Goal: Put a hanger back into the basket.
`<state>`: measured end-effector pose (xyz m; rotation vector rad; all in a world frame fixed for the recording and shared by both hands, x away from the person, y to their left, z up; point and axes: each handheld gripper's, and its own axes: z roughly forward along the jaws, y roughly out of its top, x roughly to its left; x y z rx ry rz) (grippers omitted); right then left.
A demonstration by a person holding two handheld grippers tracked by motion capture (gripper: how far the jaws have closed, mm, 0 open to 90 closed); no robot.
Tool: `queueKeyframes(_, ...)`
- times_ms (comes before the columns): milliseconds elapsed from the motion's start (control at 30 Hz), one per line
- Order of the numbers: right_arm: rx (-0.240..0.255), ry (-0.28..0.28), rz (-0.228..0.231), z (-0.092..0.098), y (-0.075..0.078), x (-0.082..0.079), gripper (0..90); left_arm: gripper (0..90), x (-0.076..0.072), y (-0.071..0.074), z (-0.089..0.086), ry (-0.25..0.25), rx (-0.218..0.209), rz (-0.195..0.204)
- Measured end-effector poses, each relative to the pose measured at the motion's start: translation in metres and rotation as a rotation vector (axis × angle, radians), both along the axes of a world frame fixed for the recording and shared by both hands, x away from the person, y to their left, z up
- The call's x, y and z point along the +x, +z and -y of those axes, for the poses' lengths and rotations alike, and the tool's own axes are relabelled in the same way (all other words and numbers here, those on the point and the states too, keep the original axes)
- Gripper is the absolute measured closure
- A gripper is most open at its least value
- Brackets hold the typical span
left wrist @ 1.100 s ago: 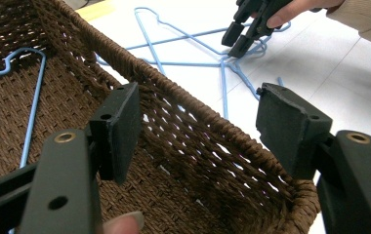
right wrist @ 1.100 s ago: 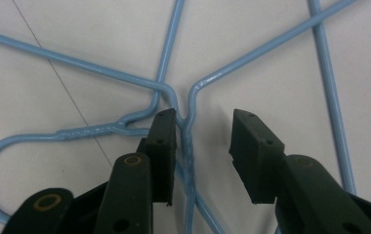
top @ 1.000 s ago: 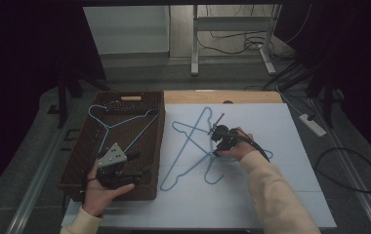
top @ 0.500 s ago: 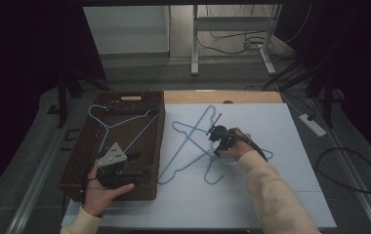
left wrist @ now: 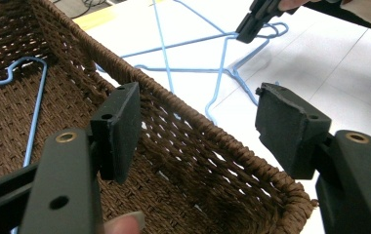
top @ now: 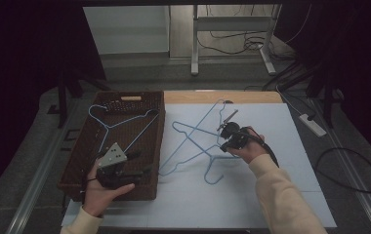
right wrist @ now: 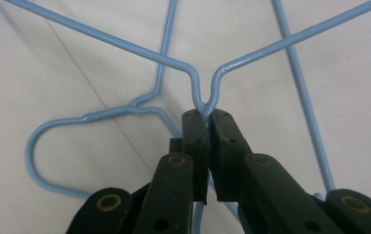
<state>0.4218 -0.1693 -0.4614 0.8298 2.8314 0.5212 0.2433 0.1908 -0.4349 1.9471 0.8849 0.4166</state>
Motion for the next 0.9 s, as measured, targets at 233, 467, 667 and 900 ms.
queueKeyframes(233, 0.036, -0.003, 0.038, 0.014, 0.015, -0.016, 86.6, 35.0, 0.000, 0.001, 0.003, -0.006, 0.005, 0.003)
queueKeyframes(467, 0.056, -0.009, 0.037, 0.024, 0.022, -0.034, 86.6, 35.1, -0.002, 0.004, 0.009, -0.017, 0.009, 0.010)
queueKeyframes(667, 0.056, -0.026, 0.025, 0.035, 0.018, -0.048, 86.5, 35.2, -0.003, 0.005, 0.021, -0.041, 0.017, 0.008)
queueKeyframes(900, 0.043, -0.032, 0.005, 0.040, 0.008, -0.062, 86.5, 35.1, -0.003, 0.002, 0.046, -0.089, 0.030, -0.007)
